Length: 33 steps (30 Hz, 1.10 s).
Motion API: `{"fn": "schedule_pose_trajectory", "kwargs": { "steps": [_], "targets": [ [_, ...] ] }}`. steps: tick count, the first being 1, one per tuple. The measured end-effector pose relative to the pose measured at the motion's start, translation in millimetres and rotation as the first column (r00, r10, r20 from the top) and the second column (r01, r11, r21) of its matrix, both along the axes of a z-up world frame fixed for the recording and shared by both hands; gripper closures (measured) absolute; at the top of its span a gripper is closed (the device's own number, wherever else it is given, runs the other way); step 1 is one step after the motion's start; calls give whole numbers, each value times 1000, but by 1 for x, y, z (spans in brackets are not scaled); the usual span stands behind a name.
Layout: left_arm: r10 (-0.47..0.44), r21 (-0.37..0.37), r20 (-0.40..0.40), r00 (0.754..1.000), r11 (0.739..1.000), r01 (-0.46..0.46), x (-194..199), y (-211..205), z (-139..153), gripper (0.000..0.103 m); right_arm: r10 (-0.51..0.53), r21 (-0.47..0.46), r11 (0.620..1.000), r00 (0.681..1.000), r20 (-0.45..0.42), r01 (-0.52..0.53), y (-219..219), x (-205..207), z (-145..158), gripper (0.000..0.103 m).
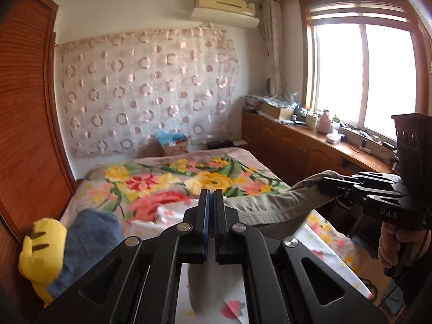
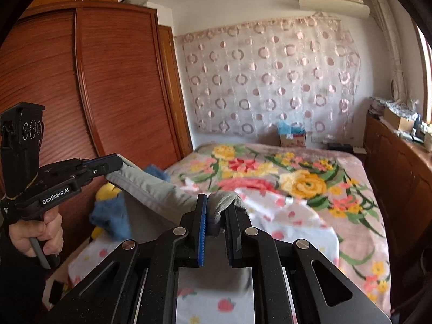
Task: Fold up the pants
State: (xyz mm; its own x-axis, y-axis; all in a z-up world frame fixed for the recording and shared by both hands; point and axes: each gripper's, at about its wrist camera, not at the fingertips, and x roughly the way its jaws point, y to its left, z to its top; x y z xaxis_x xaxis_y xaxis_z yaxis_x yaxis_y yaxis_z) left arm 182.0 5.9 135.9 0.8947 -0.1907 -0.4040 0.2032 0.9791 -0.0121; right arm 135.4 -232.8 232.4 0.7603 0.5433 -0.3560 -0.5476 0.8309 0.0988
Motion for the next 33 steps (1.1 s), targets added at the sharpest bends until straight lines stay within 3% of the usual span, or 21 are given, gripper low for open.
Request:
{"fn": "schedule_pose_trajectory", "kwargs": {
  "steps": [3, 5, 9, 12, 16, 33],
  "targets": [
    [5, 11, 8, 1000, 1000, -5, -10, 5, -9, 100, 15, -4, 1000, 1000, -14, -15, 10, 4, -16, 91],
    [2, 17, -23, 1000, 1000, -1, -20, 6, -31, 100, 28, -24, 999, 998, -52, -30, 13, 0, -43, 91],
    [-10, 30, -130, 991, 999, 14, -43, 5, -96, 100, 49, -71, 996, 984, -174, -62, 17, -7, -105, 91],
    [-18, 19, -235, 972, 1000, 23, -59, 5, -151, 100, 56, -108, 990, 962, -268, -88, 25, -19, -158, 91],
    [-36, 6, -332, 943, 999, 40, -80, 1, -199, 99, 64, -117, 987, 938, -341, -109, 30, -31, -198, 91],
    [-57, -30, -353, 934, 998, 49, -121, -4, -210, 100, 49, -104, 990, 936, -349, -91, 16, -47, -211, 91]
  ]
}}
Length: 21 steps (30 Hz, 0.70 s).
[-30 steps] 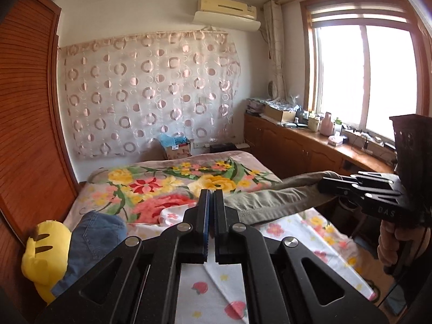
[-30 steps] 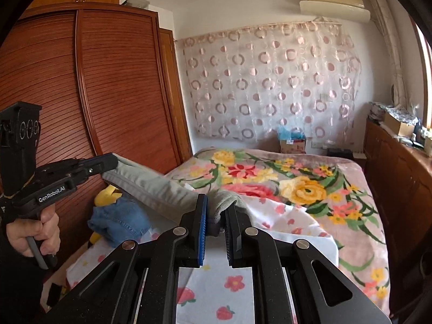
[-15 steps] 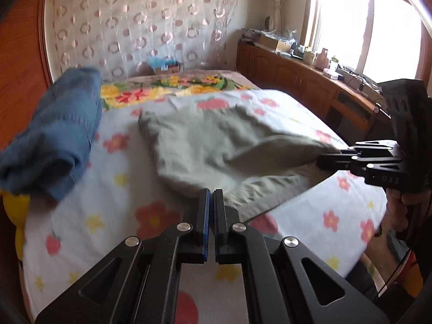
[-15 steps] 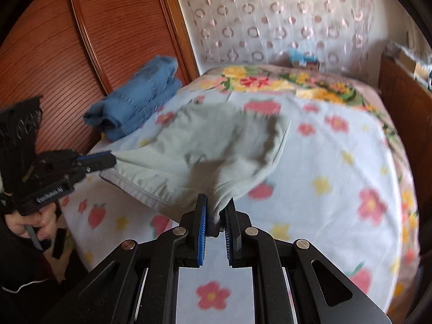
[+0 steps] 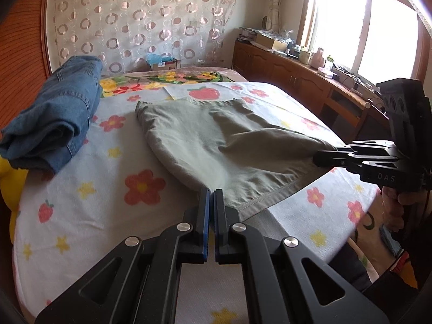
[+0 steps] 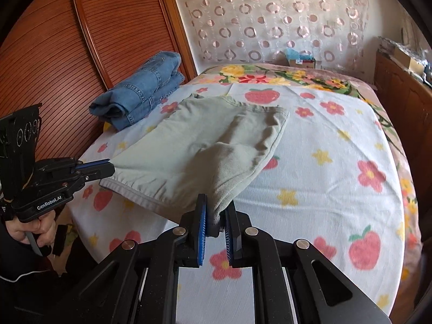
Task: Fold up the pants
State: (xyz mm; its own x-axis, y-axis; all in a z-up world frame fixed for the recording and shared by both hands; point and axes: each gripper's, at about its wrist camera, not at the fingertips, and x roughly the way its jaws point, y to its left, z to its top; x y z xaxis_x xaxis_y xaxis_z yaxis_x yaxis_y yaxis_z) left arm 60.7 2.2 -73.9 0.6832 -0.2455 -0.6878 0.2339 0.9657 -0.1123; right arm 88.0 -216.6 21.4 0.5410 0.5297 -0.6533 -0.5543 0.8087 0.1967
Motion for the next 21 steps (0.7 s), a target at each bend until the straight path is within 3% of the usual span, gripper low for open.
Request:
{"fn": "schedule_pose_trajectory", "kwargs": {
  "steps": [21],
  "targets": [
    [-32, 9, 5, 999, 999, 32, -29, -9, 9, 100, -2, 23, 1000, 1000, 4, 2, -6, -6, -3, 91]
  ]
}}
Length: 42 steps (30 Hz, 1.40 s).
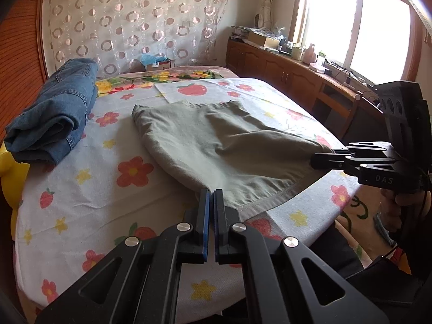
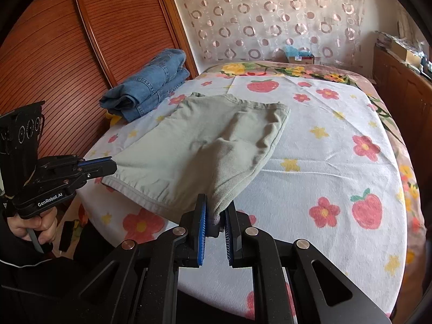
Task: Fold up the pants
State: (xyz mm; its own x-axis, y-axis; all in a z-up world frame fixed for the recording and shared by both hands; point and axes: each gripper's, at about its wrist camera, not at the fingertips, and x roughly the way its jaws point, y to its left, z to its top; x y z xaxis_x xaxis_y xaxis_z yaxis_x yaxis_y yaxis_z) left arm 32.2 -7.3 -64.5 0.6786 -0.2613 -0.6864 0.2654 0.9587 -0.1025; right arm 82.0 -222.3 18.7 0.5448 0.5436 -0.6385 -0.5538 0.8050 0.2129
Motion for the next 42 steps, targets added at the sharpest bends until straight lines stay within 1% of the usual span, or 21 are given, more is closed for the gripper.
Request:
{"fn": "schedule_pose_trajectory", "kwargs": {
  "steps": [7, 11, 18, 22, 25, 29, 33, 37, 40, 42],
  "targets": [
    [-15, -6, 17, 1000, 1000, 15, -7, 0, 11, 100, 12, 8, 1000, 1000, 5, -12, -3, -7, 1, 91],
    [-14, -12, 20, 1000, 1000, 14, 2, 3, 12, 100, 10, 8, 1000, 1000, 13, -10, -1, 1, 1, 91],
    [10, 2, 70, 998, 1000, -11, 42, 8, 25, 100, -30, 42, 999, 998, 59, 28, 4, 39, 15, 91],
    [30, 0, 86, 996, 1000, -30, 72, 13, 30, 100, -48, 74, 996, 998, 39, 45, 7, 68, 18, 91],
    [50, 6, 89, 995, 999, -50, 96, 16, 30, 100, -70, 72, 995, 997, 30, 68, 14, 89, 14, 91],
    [71, 2, 87, 994, 997, -71, 119, 21, 28, 100, -88, 83, 993, 996, 1, 87, 24, 115, 8, 91],
    [92, -1, 67, 993, 996, -93, 140, 27, 23, 100, -106, 76, 992, 994, 5, 105, 34, 135, 7, 91],
    [100, 13, 61, 993, 995, -101, 155, 27, 21, 100, -133, 85, 988, 991, 0, 132, 38, 150, 3, 91],
    [97, 33, 42, 994, 995, -98, 164, 23, 15, 99, -151, 67, 986, 989, -5, 151, 44, 159, -3, 84],
    [109, 46, 39, 993, 993, -111, 169, 22, 10, 99, -140, 62, 988, 990, -14, 141, 46, 164, -7, 80]
  ]
}}
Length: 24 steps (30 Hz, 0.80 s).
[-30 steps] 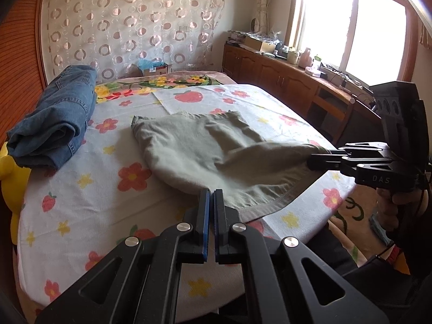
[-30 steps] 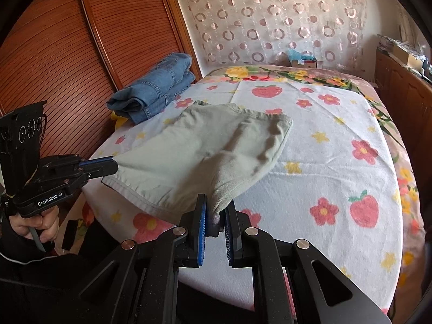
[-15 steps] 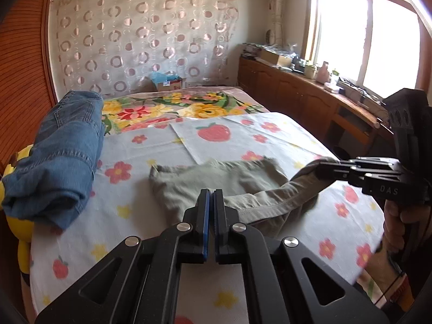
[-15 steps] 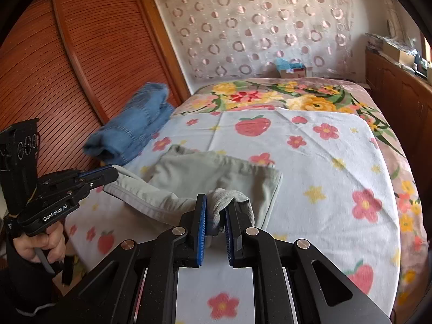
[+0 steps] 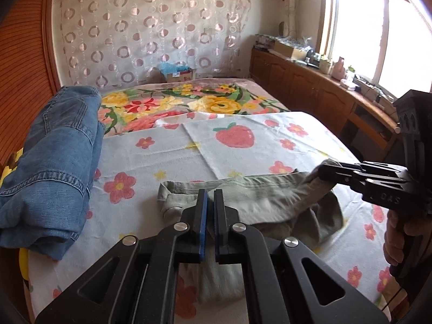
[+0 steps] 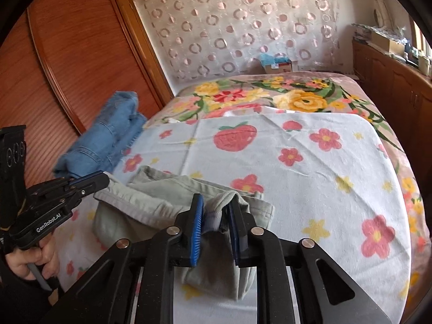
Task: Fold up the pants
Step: 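Lower the folded pants onto the sheet and open both grippers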
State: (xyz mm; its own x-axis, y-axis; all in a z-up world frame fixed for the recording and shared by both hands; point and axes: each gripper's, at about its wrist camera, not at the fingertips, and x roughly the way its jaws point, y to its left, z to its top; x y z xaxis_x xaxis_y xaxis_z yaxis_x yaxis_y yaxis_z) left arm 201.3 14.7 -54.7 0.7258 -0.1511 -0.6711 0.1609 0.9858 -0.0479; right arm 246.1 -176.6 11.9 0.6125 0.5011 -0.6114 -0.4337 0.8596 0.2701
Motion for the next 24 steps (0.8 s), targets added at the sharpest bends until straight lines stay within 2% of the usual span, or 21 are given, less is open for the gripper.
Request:
{"fn": "schedule_pose_trajectory", "kwargs": {
  "steps": [2, 3, 4, 5, 6, 8, 10, 11, 13, 17, 22, 24],
  "targets": [
    [5, 7, -9, 1000, 1000, -5, 2, 0, -4, 98, 4, -9, 1000, 1000, 2, -4, 1, -1, -3, 69],
    [9, 8, -16, 1000, 1000, -9, 2, 1, -6, 93, 3, -21, 1000, 1000, 13, -3, 1, -2, -3, 68],
    [9, 8, -20, 1000, 1000, -9, 2, 1, -7, 82, 5, -32, 999, 1000, 27, -4, 0, -5, -2, 68],
    [10, 6, -18, 1000, 1000, -10, 1, 2, -7, 75, 6, -42, 999, 999, 41, -4, -1, -8, -2, 67],
    [12, 6, -18, 1000, 1000, -12, -1, 3, -8, 72, 5, -54, 999, 999, 53, -2, -2, -12, -2, 67],
    [14, 7, -19, 1000, 1000, -14, -5, 6, -8, 56, 4, -75, 997, 997, 74, 2, -6, -20, -2, 67],
    [4, -2, -24, 1000, 1000, -5, -10, 8, -10, 47, 9, -97, 995, 996, 87, 0, -8, -28, -2, 67],
    [-1, -7, -32, 999, 1000, 1, -11, 9, -12, 35, 17, -105, 994, 996, 86, -7, -9, -30, -4, 67],
    [0, -18, -33, 999, 1000, 0, -14, 12, -16, 24, 42, -129, 991, 996, 81, -32, -6, -32, -8, 67],
    [13, -10, -49, 999, 1000, -13, -15, 15, -24, 24, 69, -193, 980, 996, 56, -57, 7, -20, -13, 67],
    [40, 5, -73, 997, 999, -40, -10, 21, -32, 24, 96, -238, 967, 995, -3, -94, 26, 15, -15, 67],
    [47, 13, -77, 996, 999, -46, -10, 22, -33, 24, 89, -263, 961, 996, 11, -83, 30, 28, -11, 67]
  ]
}}
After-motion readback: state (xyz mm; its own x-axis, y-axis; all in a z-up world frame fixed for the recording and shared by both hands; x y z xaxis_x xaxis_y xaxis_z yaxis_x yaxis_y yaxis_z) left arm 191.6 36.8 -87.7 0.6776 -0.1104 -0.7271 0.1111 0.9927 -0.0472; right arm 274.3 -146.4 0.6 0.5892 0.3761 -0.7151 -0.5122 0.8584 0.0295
